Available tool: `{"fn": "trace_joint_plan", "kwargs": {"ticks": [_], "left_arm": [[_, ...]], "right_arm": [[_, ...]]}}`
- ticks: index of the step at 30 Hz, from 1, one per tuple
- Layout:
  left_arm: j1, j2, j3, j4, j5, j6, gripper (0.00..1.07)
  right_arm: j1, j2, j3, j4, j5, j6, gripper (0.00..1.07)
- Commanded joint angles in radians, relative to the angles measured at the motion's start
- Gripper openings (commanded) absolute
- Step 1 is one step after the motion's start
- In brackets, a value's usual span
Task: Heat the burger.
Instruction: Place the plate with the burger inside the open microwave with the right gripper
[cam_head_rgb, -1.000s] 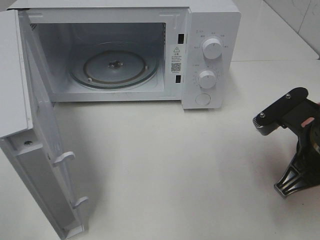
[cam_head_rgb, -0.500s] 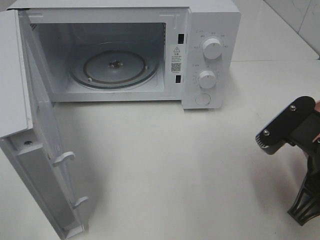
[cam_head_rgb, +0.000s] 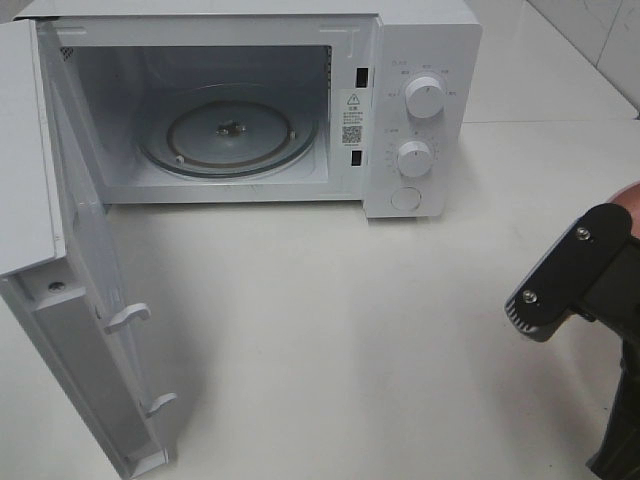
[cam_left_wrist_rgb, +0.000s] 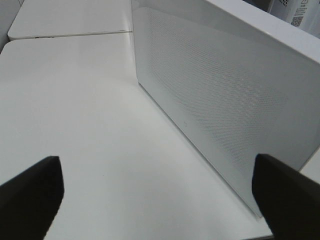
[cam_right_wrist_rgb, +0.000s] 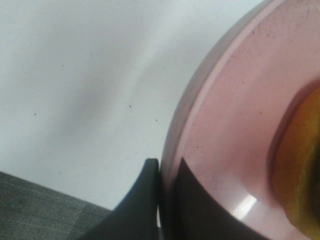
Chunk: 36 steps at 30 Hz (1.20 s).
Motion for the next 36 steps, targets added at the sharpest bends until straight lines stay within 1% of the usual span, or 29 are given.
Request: {"fn": "trace_joint_plan", "kwargs": {"ticks": [1,2,3,4,5,7,9,15,17,20,22,25,27,36], "left_arm": [[0.001,-0.023,0.002,-0.004,-0.002,-0.001,0.94],[0.001,-0.023,0.002,-0.004,-0.002,-0.001,0.94],[0.001,-0.023,0.002,-0.004,-0.002,-0.001,0.94],[0.001,-0.023,0.002,-0.004,-0.002,-0.001,0.94],[0.001,-0.023,0.002,-0.004,-0.002,-0.001,0.94],[0.001,-0.023,0.002,-0.004,-0.002,-0.001,0.94],[0.001,-0.023,0.002,-0.004,-0.002,-0.001,0.94],[0.001,-0.023,0.002,-0.004,-0.002,-0.001,0.94],[0.001,-0.023,0.002,-0.004,-0.002,-0.001,0.94],[0.001,-0.023,0.002,-0.004,-0.002,-0.001,0.94],[0.001,-0.023,0.002,-0.004,-0.002,-0.001,0.94],[0.001,-0.023,0.002,-0.004,-0.002,-0.001,0.94],[0.001,-0.023,0.002,-0.004,-0.002,-0.001,0.94],[0.001,-0.023,0.002,-0.004,-0.002,-0.001,0.94]], "right_arm": [[0.045,-0.006,0.002,-0.053,0.05,0.011,0.0],[0.045,-0.006,0.002,-0.053,0.05,0.011,0.0],[0.075,-0.006,0.002,-0.053,0.05,0.011,0.0],[0.075,-0.006,0.002,-0.053,0.05,0.011,0.0],[0.103,-0.006,0.002,-0.053,0.05,0.009,0.0],[0.113,-0.006,0.002,-0.053,0.049,0.009,0.0],[0.146,-0.006,0.002,-0.055,0.049,0.005,0.0],[0.192,-0.006,0.002,-0.059,0.05,-0.003,0.0],[0.225,-0.006,0.002,-0.062,0.049,-0.027,0.0],[0.234,-0.006,0.002,-0.062,0.049,-0.036,0.0],[0.271,-0.006,0.002,-0.066,0.048,-0.079,0.0],[0.281,-0.006,0.002,-0.072,0.048,-0.088,0.0],[0.314,-0.006,0.002,-0.094,0.048,-0.112,0.0],[0.334,-0.006,0.002,-0.108,0.034,-0.171,0.0]]}}
